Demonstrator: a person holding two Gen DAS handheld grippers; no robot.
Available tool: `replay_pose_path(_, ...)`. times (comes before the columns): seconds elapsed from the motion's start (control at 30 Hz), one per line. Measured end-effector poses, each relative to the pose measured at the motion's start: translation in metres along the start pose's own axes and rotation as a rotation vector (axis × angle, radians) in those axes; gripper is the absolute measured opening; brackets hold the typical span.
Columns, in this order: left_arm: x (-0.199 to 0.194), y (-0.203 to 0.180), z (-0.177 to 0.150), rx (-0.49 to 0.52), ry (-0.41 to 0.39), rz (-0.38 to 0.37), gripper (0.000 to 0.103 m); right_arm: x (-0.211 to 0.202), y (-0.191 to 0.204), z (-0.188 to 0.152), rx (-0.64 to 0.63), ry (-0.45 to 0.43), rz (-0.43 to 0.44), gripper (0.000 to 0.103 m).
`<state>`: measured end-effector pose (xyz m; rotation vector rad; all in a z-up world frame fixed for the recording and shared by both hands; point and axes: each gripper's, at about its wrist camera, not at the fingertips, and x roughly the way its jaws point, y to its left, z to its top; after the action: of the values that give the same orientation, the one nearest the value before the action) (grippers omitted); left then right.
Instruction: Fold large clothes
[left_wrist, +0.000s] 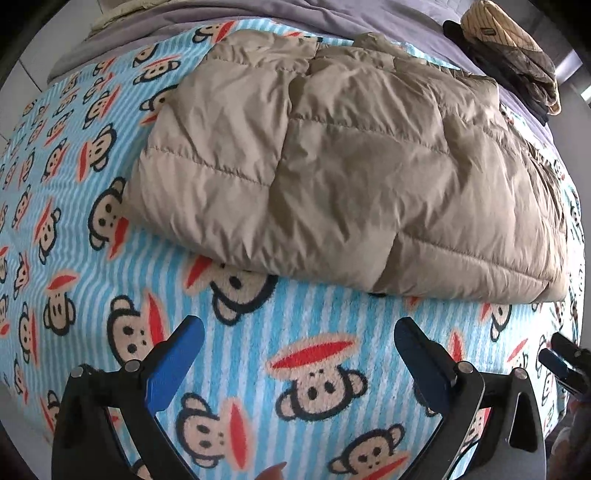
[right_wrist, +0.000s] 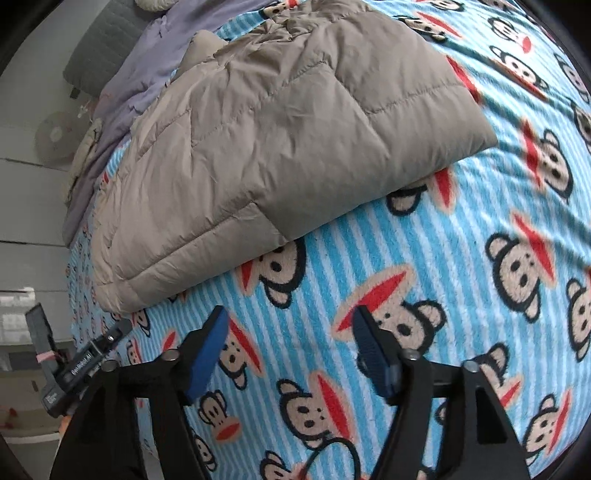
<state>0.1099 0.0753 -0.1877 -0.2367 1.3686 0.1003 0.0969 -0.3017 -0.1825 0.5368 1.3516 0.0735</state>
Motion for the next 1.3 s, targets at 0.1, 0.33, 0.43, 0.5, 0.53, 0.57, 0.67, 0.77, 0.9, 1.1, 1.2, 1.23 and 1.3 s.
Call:
replay_pose_path(0.1, -0.001, 0.002, -0.002, 0.010, -0.008, 0.020, 0.103, 0.000, -0.004, -0.002, 0.038, -0.017, 0.070, 0.103)
replay_pose_path(0.33, 0.005, 0.011, -0.004, -0.019, 0.011, 0.041, 0.103, 0.005, -0.023, -0.001, 0.154, 0.009, 0.180, 0.103)
replay_pose_path(0.43, 0.016, 0.024, -0.005, -0.082, 0.064, -0.079, 0.103, 0.007, -0.036, 0.003, 0.222, 0.018, 0.214, 0.103)
replay_pose_path(0.5, 0.017, 0.036, -0.007, -0.157, 0.067, -0.177, 0.103, 0.008, -0.047, 0.003, 0.281, 0.015, 0.256, 0.103)
replay_pose_path(0.53, 0.017, 0.043, -0.006, -0.195, 0.062, -0.223, 0.103, 0.009, -0.052, 0.003, 0.309, 0.015, 0.278, 0.103)
replay_pose_path(0.57, 0.017, 0.049, -0.005, -0.223, 0.055, -0.256, 0.103, 0.009, -0.057, 0.003, 0.331, 0.013, 0.298, 0.103)
replay_pose_path(0.67, 0.021, 0.069, 0.001, -0.318, 0.035, -0.358, 0.103, 0.010, -0.065, 0.005, 0.381, -0.005, 0.356, 0.103)
replay_pose_path(0.77, 0.035, 0.083, 0.010, -0.401, 0.031, -0.475, 0.103, 0.016, -0.071, 0.010, 0.420, -0.017, 0.409, 0.103)
replay_pose_path(0.9, 0.053, 0.091, 0.024, -0.455, 0.009, -0.537, 0.103, 0.032, -0.075, 0.020, 0.492, -0.008, 0.493, 0.103)
replay_pose_path(1.1, 0.068, 0.087, 0.045, -0.431, -0.040, -0.496, 0.103, 0.054, -0.066, 0.041, 0.489, -0.008, 0.557, 0.103)
replay_pose_path(1.2, 0.077, 0.083, 0.057, -0.435, -0.049, -0.499, 0.103, 0.072, -0.061, 0.053, 0.495, 0.003, 0.605, 0.103)
replay_pose_path(1.23, 0.080, 0.083, 0.059, -0.443, -0.054, -0.503, 0.103, 0.078, -0.059, 0.056, 0.501, 0.006, 0.630, 0.103)
replay_pose_path(1.3, 0.087, 0.084, 0.066, -0.467, -0.065, -0.505, 0.103, 0.085, -0.057, 0.065, 0.511, -0.002, 0.659, 0.103)
